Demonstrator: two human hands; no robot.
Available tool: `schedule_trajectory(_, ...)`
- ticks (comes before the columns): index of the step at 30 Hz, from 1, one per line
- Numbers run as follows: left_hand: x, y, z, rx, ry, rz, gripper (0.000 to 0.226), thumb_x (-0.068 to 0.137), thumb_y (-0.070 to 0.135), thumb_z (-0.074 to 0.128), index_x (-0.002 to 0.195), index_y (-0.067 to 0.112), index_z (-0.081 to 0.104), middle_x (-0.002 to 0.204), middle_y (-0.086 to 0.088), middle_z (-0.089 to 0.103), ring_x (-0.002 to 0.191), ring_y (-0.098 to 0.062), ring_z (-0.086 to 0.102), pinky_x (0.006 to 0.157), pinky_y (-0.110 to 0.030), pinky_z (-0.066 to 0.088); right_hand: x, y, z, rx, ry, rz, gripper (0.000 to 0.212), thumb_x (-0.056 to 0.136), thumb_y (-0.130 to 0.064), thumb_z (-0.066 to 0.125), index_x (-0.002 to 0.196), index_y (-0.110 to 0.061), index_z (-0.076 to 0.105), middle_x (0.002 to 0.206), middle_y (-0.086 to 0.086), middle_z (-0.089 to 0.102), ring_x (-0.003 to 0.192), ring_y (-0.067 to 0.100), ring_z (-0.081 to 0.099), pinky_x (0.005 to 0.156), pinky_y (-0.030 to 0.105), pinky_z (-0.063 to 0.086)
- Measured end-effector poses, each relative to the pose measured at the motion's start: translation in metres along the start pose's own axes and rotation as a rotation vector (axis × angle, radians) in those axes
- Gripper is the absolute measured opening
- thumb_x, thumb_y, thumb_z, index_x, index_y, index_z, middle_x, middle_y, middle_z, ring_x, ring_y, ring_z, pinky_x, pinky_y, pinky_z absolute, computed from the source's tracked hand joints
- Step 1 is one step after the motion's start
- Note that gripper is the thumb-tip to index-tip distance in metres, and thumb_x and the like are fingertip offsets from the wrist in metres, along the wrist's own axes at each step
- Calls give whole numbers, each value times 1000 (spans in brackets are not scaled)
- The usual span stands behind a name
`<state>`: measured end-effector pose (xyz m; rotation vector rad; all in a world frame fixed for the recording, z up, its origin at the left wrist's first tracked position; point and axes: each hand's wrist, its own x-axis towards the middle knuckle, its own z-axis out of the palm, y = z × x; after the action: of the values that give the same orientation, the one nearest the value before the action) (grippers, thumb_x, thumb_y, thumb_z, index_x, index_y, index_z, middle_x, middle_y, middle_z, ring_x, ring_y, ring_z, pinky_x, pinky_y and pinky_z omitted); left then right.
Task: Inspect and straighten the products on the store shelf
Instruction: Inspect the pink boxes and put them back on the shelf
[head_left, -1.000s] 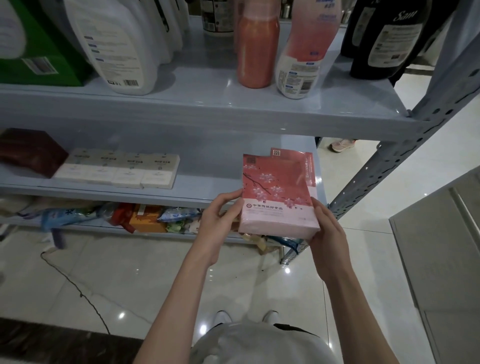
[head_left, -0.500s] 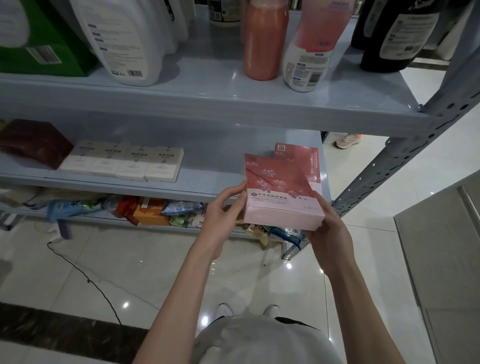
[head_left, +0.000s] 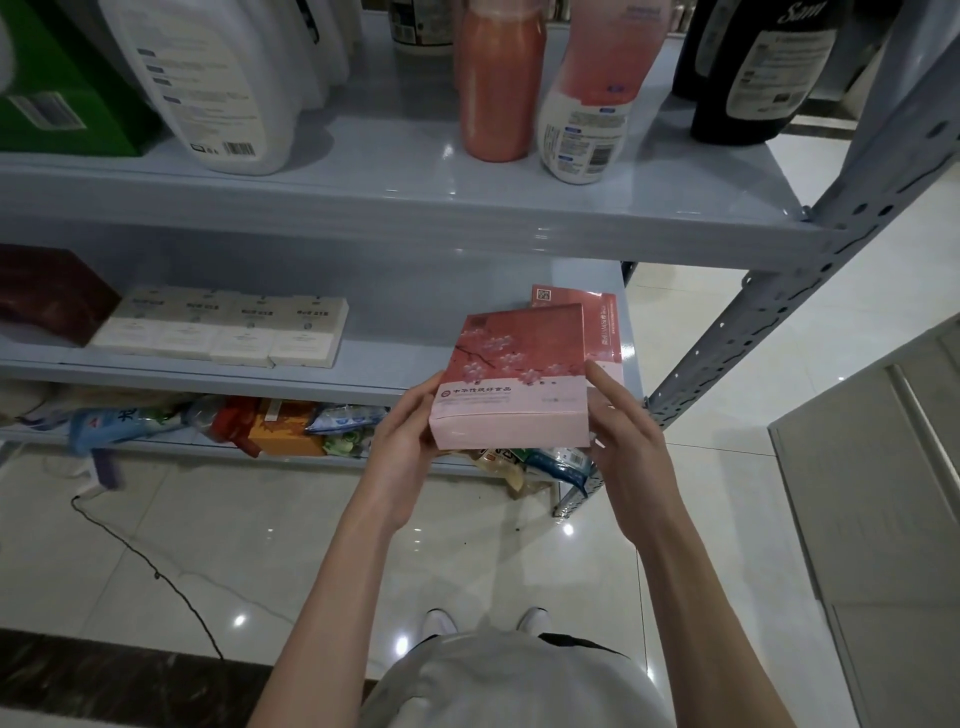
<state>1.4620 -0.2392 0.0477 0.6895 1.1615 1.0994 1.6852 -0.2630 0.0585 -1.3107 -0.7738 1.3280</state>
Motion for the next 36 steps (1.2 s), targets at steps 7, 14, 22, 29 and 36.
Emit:
schedule_trajectory(7,-6,8,-1,55,-50,58,31,102,13,55,128,27,67,124,2,73,117,-16,68,84,-30,56,0,7,-7,-14,48,49,31,95,-40,69,120,-22,69,121,-3,74,118,26,68,91,41,58)
schedule_trajectory(14,-7,7,13,42,-92,46,50,85,15,73,134,20,63,128,0,70,111,-16,70,87,-28,56,4,29,-2,-53,77,77,72,79,-47,87,139,-26,54,133,2,65,116,22,69,78,36,63)
schedule_trajectory(22,-14,11,24,-105,-240,-93,42,97,24,60,137,34,56,109,-8,75,88,-17,73,60,-30,57,-1,30,4,-42,-11,152,33,99,-38,67,131,-45,67,132,-6,68,121,20,67,102,53,56)
schedule_trajectory(29,-15,8,23,50,-247,-43,49,98,15,63,140,37,52,117,-9,75,108,-26,72,76,-34,60,-5,9,16,-230,-88,73,25,99,-51,55,103,-39,77,104,-27,73,98,-11,67,77,11,52)
schedule_trajectory(36,-13,5,19,185,-255,37,55,90,7,73,136,32,60,132,12,67,119,-13,67,91,-36,59,-5,11,20,-174,-154,-7,48,86,-47,68,134,-41,62,123,-14,72,118,12,68,97,38,58)
